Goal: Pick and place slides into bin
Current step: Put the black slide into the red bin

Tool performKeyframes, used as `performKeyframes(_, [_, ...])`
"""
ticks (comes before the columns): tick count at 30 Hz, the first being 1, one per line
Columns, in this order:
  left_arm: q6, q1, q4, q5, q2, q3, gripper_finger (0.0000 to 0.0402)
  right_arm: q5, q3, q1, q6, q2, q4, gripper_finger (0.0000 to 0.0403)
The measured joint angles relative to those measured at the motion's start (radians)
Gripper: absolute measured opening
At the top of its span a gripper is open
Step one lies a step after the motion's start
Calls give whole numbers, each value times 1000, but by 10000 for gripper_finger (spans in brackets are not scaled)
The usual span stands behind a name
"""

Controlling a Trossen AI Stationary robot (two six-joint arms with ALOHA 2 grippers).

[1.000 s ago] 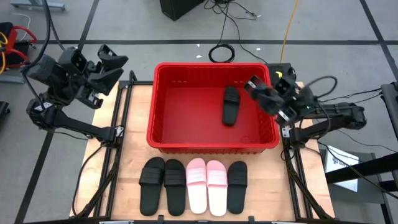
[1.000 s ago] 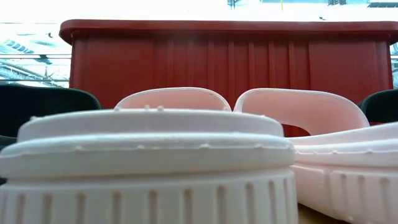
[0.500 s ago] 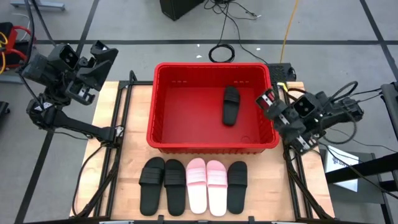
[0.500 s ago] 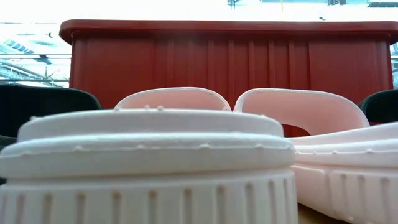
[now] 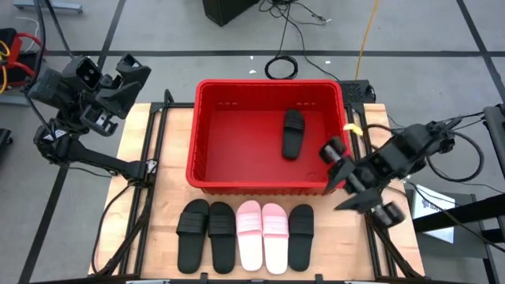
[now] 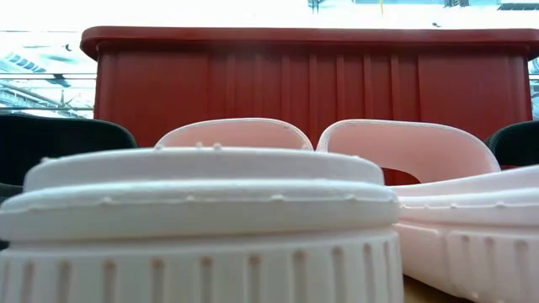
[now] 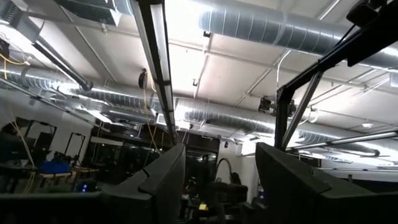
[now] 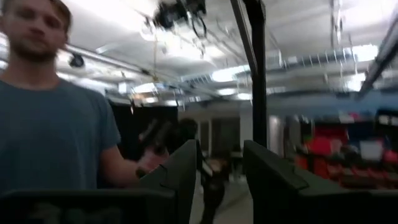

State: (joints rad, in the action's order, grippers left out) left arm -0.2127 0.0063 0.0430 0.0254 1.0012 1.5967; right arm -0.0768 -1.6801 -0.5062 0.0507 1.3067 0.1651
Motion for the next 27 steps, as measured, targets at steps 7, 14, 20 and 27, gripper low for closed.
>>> performKeyframes(7, [-14, 0, -74, 1, 0, 0, 202, 134, -118, -51, 30, 88, -271, 125])
performKeyframes(14, [-13, 0, -130, 1, 0, 0, 202, 188, -271, -87, 102, 188, -553, 125])
performKeyframes(20, [-3, 0, -130, 2, 0, 0, 202, 207, -360, -106, 178, 264, -763, 125])
performKeyframes(27, [-7, 0, -184, 3, -1, 0, 202, 205, -361, -133, 229, 349, -950, 125])
